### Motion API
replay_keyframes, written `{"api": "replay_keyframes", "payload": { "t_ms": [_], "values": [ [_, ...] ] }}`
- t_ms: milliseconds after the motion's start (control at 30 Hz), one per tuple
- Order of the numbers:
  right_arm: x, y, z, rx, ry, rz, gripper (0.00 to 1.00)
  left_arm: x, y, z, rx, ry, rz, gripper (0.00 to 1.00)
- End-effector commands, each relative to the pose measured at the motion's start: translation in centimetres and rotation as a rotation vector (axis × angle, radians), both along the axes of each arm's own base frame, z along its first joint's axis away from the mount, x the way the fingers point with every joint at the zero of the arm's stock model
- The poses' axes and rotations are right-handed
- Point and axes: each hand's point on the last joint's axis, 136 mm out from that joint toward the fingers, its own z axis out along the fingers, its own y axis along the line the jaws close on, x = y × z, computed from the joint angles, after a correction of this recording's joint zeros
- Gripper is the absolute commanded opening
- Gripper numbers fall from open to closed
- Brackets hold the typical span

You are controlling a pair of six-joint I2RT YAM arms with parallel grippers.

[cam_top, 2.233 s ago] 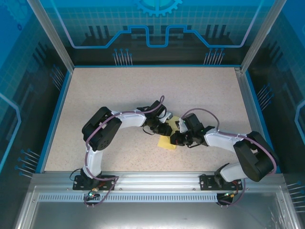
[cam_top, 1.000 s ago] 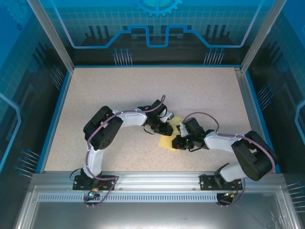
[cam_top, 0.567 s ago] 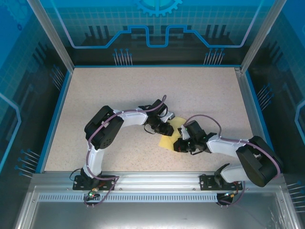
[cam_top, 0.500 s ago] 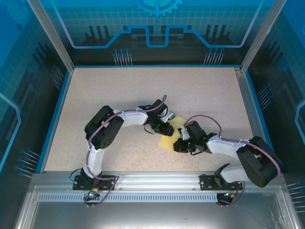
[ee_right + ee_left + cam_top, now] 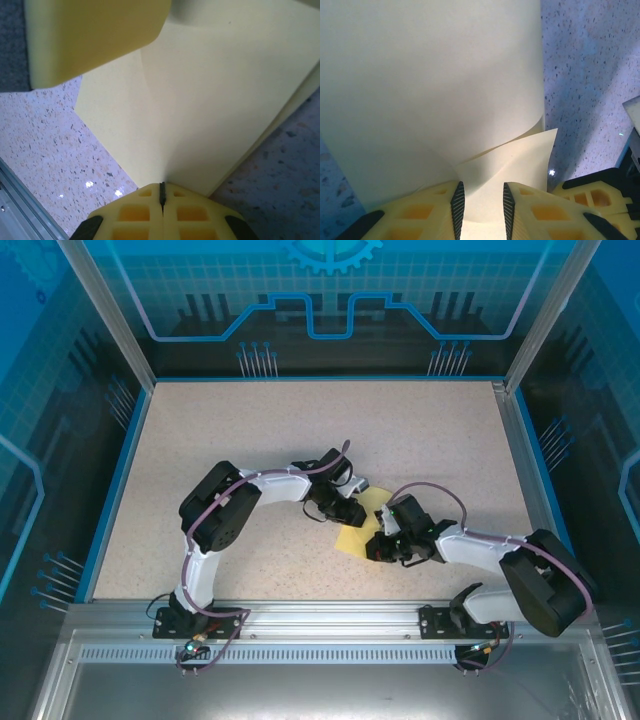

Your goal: Fold a paper plane with a square sheet of paper (pick it up from the middle)

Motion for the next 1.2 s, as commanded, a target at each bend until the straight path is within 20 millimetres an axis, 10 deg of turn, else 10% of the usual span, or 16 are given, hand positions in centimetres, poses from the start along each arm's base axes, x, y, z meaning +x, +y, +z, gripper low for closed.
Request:
{"api": "replay_keyframes", "payload": {
  "t_ms": [0, 633, 1167],
  "values": [
    [-3.5, -2.2, -2.3, -0.111, 0.124, 0.011, 0.03, -2.2, 1.9, -3.1, 0.103, 0.102, -0.013, 0.31],
    [-3.5, -2.2, -2.5, -0.109, 0.124, 0.019, 0.01, -1.6, 1.2, 3.5, 0.121, -0.075, 0.095, 0.31],
    [-3.2, -1.9, -2.2, -0.105, 0.114, 0.03, 0.01, -5.1, -1.1, -0.5, 0.126, 0.027, 0.109, 0.24]
  ]
}}
